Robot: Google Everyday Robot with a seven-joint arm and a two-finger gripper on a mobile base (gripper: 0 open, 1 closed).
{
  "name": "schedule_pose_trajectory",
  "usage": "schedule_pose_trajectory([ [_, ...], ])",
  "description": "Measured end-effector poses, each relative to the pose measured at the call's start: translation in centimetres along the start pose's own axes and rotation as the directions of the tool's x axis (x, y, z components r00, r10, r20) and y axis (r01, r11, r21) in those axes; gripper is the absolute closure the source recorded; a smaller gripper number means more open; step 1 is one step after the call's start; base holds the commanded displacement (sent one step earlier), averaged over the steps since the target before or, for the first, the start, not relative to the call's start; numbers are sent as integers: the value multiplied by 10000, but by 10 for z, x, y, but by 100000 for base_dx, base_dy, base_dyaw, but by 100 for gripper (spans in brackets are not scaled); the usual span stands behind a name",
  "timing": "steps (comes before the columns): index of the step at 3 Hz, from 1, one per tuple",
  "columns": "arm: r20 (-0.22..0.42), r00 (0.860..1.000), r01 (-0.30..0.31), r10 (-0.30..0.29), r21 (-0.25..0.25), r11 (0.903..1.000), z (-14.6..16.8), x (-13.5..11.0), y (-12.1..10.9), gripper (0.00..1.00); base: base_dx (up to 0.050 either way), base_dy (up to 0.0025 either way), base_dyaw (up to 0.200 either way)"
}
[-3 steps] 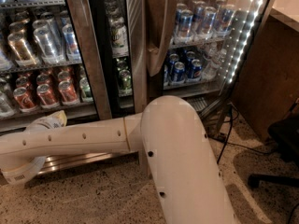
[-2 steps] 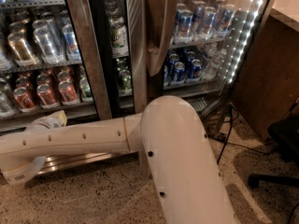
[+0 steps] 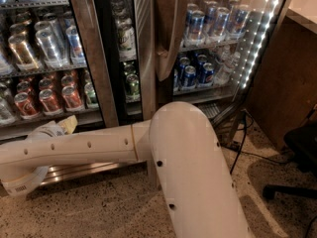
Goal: Open right fridge door
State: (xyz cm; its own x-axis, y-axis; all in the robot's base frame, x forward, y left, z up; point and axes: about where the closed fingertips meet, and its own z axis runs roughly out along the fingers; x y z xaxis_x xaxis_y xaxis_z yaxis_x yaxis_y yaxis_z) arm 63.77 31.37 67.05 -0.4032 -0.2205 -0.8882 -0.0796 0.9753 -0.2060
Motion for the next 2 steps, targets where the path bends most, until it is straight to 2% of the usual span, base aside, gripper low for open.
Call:
schedule_pose_trajectory([
  [1,0,10000,0,0,-1,10000,0,0,0,0,0,0,0],
  [2,0,10000,0,0,0,10000,0,0,0,0,0,0,0],
])
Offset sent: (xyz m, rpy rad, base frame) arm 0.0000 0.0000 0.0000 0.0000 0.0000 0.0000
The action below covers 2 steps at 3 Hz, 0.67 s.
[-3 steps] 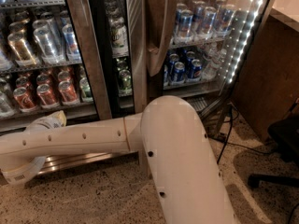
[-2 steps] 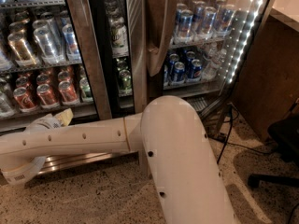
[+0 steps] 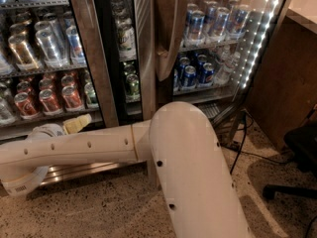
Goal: Open right fridge door
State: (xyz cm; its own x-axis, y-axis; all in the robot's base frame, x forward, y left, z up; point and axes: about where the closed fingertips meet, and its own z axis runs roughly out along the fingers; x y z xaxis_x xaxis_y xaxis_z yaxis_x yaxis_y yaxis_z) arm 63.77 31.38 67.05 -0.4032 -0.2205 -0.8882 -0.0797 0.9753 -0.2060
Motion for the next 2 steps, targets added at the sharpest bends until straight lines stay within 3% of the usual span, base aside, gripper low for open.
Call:
schedule_pose_trajectory([
  [1,-606,9977,296,-289,108,9995,-12,4,-6,0,0,0,0],
  [2,-1529,9875,361,-373,-107,9993,-38,13,-7,0,0,0,0],
])
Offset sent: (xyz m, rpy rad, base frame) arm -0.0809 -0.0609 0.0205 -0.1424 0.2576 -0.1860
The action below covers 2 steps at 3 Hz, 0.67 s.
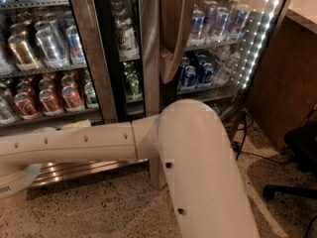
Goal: Open right fridge door
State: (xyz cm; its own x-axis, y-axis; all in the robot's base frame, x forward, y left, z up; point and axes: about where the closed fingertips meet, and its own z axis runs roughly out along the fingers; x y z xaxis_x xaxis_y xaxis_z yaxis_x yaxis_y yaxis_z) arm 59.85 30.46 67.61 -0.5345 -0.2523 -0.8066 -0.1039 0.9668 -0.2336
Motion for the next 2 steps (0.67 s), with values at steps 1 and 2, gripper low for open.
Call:
schedule_pose_trajectory([
  [1,-141,9999,23,-28,-350,9994,1,4,9,0,0,0,0],
  [2,-385,9985,380,-396,-410,9984,-12,14,24,0,0,0,0],
])
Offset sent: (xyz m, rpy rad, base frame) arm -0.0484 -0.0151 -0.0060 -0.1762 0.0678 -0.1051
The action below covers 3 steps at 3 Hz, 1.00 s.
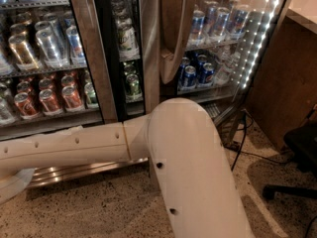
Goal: Open right fridge door
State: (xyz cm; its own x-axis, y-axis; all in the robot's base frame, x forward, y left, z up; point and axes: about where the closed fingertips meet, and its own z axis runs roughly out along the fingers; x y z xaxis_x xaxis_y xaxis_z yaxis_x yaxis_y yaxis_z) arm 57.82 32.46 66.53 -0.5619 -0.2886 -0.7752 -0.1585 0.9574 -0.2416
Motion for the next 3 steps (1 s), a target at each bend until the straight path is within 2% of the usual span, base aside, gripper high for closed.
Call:
schedule_pose_trajectory([
  [1,-598,9982,68,-99,-518,9986,-29,31,44,11,0,0,0],
  [2,-1564,9863,-603,519,-501,9969,-51,65,61,28,0,0,0],
  [3,-2512,9571,-1458,1445,135,9892,-71,93,52,37,0,0,0],
])
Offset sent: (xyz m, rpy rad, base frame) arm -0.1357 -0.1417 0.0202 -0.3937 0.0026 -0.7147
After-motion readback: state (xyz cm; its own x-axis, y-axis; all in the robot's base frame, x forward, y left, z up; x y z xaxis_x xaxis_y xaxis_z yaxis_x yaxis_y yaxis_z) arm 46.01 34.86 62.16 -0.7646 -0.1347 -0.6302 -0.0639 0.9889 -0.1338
